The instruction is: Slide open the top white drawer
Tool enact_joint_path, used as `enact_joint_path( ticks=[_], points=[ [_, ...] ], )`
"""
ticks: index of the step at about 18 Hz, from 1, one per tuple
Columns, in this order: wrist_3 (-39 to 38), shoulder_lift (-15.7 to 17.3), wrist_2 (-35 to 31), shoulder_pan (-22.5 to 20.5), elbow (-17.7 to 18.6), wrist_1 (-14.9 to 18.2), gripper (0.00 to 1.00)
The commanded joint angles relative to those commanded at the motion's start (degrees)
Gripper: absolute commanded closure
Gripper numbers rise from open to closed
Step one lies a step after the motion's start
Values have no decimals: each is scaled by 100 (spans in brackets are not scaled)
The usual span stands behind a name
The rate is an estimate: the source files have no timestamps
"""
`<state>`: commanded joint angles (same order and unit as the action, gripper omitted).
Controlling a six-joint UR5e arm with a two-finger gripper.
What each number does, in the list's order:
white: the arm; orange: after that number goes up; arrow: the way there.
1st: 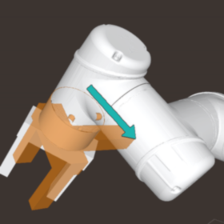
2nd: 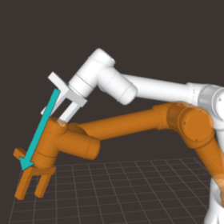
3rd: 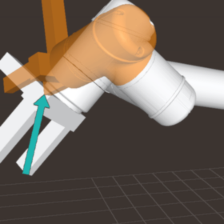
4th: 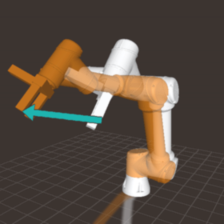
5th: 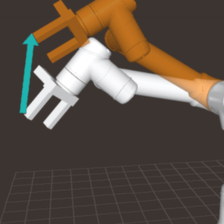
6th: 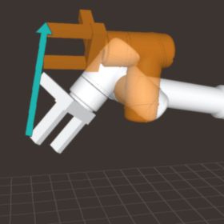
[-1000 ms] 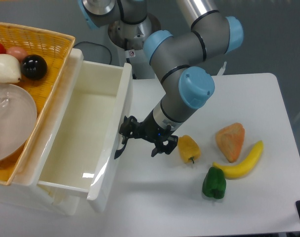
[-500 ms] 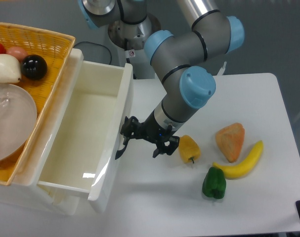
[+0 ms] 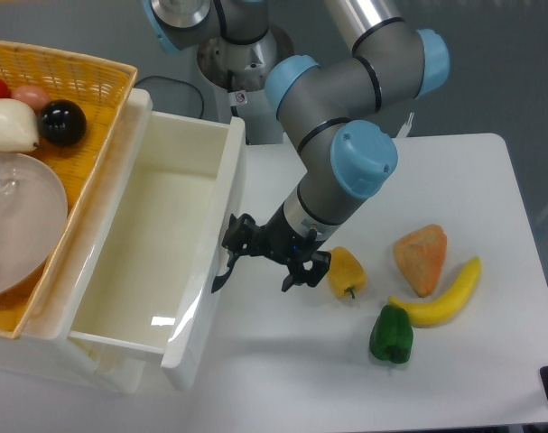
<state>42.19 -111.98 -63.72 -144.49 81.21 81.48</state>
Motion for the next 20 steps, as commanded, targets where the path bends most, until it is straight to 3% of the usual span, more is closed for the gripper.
enact_joint_path(
  ticks=[4, 8, 11, 14, 16, 20],
  points=[
    [727, 158, -157, -290, -44, -35, 0],
    [1379, 185, -1062, -282, -27, -421, 0],
    [2028, 263, -1641, -291, -18, -475, 0],
    [3178, 325, -2415, -291, 0, -457, 0],
    [3558, 308, -2557, -291, 26, -466, 0],
    [3586, 413, -2540, -387, 53, -466, 0]
  ],
)
